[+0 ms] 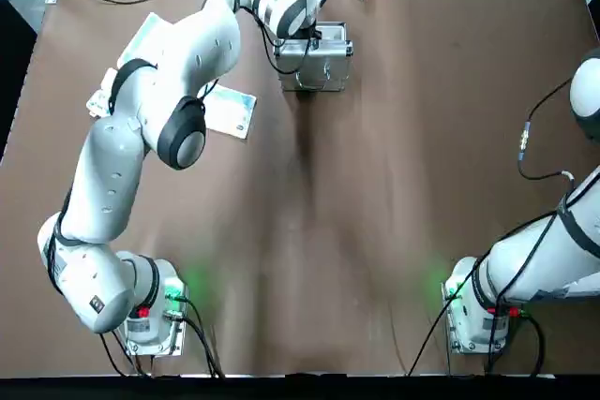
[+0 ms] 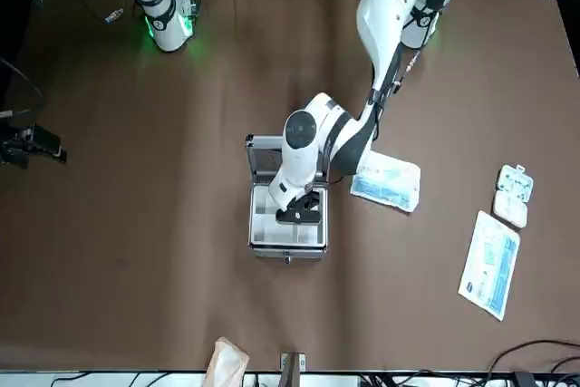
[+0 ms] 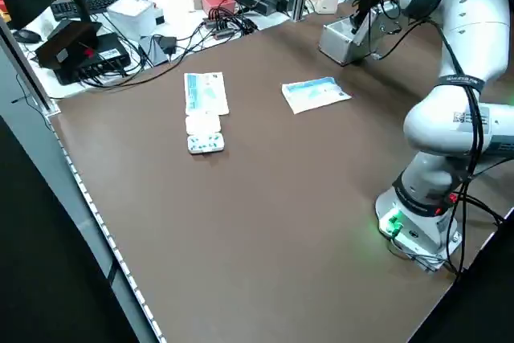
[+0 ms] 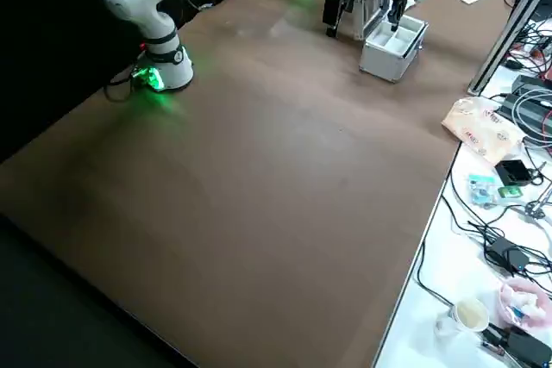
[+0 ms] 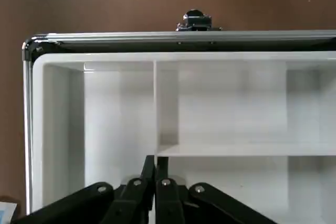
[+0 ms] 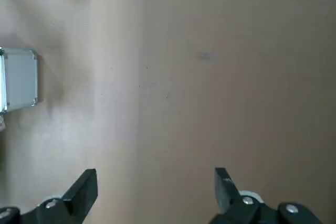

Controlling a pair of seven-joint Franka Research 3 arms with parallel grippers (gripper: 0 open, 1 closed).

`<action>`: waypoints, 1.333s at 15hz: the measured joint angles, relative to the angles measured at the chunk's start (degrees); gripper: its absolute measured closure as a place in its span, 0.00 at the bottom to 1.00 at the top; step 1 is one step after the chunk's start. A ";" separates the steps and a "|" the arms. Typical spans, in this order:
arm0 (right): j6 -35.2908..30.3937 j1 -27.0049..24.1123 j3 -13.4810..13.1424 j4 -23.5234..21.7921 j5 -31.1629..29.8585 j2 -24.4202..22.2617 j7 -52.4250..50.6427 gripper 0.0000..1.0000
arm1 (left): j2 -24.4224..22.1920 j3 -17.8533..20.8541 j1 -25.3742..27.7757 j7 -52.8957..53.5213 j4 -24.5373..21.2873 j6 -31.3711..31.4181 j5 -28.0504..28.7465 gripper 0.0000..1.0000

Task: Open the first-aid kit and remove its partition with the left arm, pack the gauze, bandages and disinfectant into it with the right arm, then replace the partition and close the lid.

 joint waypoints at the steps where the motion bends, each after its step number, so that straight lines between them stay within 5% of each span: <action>1: 0.00 0.05 0.00 0.00 0.00 0.00 0.00 0.01 | 0.00 0.01 -0.01 0.01 0.00 -0.01 0.00 0.96; 13: 0.01 0.07 0.00 0.00 0.00 0.00 0.00 0.01 | -0.01 0.22 -0.14 0.02 0.12 -0.20 -0.03 0.95; 14: 0.01 0.07 0.00 0.00 0.00 0.00 0.00 0.01 | -0.03 0.34 -0.14 0.03 0.13 -0.44 -0.03 0.93; 18: 0.01 0.07 0.00 0.00 0.00 0.00 0.00 0.01 | -0.31 1.29 0.09 0.20 0.17 -1.44 -0.03 0.57; 20: 0.01 0.07 0.00 0.00 0.00 0.00 0.00 0.01 | -0.70 1.46 0.16 0.23 0.19 -1.57 -0.03 0.51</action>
